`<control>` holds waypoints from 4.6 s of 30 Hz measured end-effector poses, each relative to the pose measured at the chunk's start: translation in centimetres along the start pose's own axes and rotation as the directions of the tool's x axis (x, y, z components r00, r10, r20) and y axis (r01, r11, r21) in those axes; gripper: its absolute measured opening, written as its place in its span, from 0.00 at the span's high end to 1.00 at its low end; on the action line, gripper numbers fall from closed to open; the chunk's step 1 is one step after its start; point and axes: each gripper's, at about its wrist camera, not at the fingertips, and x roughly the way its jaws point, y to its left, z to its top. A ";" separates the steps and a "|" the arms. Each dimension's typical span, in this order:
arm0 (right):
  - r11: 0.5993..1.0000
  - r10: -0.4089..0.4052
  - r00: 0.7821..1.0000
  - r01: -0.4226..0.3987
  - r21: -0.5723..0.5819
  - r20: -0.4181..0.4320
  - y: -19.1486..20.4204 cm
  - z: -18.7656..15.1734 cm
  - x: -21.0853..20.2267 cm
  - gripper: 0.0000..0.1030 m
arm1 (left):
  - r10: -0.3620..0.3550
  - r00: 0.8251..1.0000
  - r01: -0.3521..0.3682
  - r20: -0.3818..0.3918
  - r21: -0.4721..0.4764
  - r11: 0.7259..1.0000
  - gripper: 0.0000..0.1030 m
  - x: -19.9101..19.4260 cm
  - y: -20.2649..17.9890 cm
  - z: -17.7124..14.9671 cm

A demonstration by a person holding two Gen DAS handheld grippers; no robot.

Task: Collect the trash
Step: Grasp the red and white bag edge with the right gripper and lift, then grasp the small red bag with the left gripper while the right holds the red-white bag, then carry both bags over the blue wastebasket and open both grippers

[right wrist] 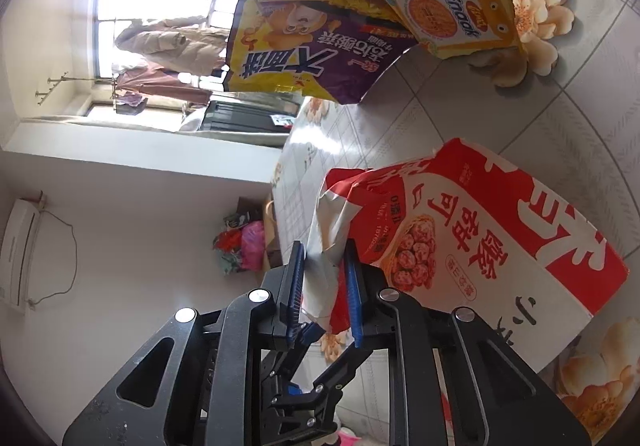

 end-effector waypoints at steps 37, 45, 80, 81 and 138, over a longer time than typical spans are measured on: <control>0.979 0.190 0.909 -0.206 0.004 0.371 -2.5 -2.0 -19.7 0.85 | -0.210 0.976 0.212 -0.054 0.055 0.976 0.36 1.4 -6.3 0.5; 0.996 0.084 0.880 -0.054 -0.076 0.467 -1.4 -3.0 -23.7 0.85 | -0.248 0.966 0.256 -0.077 0.129 0.958 0.36 2.3 -9.5 1.3; 0.993 -0.100 0.912 0.115 -0.015 0.397 -8.6 -5.0 -23.9 0.86 | -0.179 0.955 0.250 -0.237 0.316 0.915 0.97 7.2 -17.8 2.5; 0.994 -0.096 0.908 0.110 -0.011 0.408 -8.8 -5.0 -24.4 0.86 | -0.188 0.954 0.257 -0.232 0.321 0.911 0.97 7.1 -18.3 3.0; 0.767 -0.617 0.536 0.248 0.592 0.576 -29.7 -2.0 -40.2 0.42 | -0.083 0.889 0.411 -0.450 0.706 0.577 0.88 37.9 -51.4 6.1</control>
